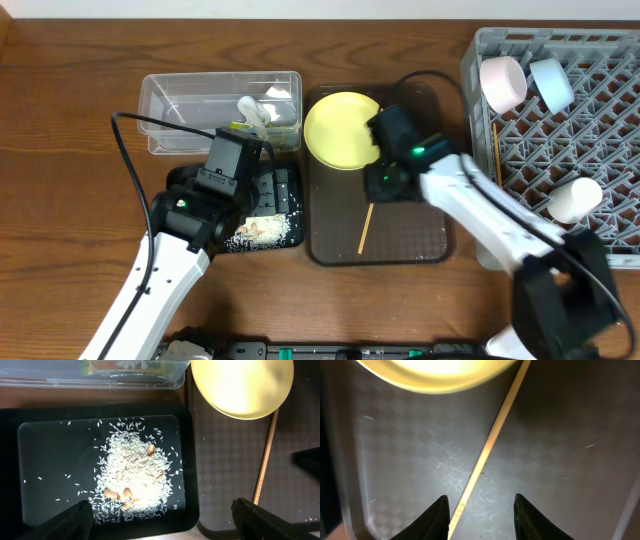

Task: Sort waste into correct bins and load items into the dishwasher rack
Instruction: 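Grasp the second chopstick on the brown tray with the right gripper, then place the second chopstick into the rack with the right gripper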

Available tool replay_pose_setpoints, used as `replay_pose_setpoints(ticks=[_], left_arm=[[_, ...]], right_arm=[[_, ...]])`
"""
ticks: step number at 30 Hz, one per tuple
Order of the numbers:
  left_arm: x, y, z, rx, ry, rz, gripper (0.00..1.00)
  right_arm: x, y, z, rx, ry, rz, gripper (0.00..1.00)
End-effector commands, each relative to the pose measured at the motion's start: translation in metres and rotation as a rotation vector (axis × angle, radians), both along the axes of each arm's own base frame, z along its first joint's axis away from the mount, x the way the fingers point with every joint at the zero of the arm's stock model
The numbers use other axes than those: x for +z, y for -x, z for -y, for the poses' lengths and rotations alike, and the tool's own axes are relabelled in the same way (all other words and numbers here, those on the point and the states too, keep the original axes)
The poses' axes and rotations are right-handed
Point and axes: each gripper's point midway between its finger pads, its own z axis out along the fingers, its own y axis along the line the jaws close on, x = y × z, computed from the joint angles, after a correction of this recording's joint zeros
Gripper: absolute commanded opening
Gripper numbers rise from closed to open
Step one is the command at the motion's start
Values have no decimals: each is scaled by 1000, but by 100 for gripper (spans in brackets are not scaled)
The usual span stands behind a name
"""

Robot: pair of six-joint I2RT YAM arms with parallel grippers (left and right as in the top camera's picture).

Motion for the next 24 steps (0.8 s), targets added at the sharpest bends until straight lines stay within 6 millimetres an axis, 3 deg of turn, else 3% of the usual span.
replay_pose_setpoints(ticks=[1, 7, 9, 12, 14, 20, 24], left_arm=[[0, -1, -2, 19, -8, 1, 91], [-1, -1, -3, 19, -9, -2, 91], [-1, -1, -3, 19, -9, -2, 91], [-1, 0, -3, 19, -10, -5, 91], [-1, 0, -3, 19, -11, -6, 91], [-2, 2, -3, 19, -13, -12, 91], [-2, 2, -4, 18, -15, -16, 91]], right_arm=[[-28, 5, 3, -112, 81, -36, 39], [-63, 16, 9, -193, 137, -129, 30], [-66, 17, 11, -205, 143, -138, 24], [-66, 16, 18, -222, 150, -148, 3], [-65, 15, 28, -245, 164, -158, 1], [-41, 0, 68, -281, 206, -114, 1], [-2, -19, 90, -230, 153, -21, 1]])
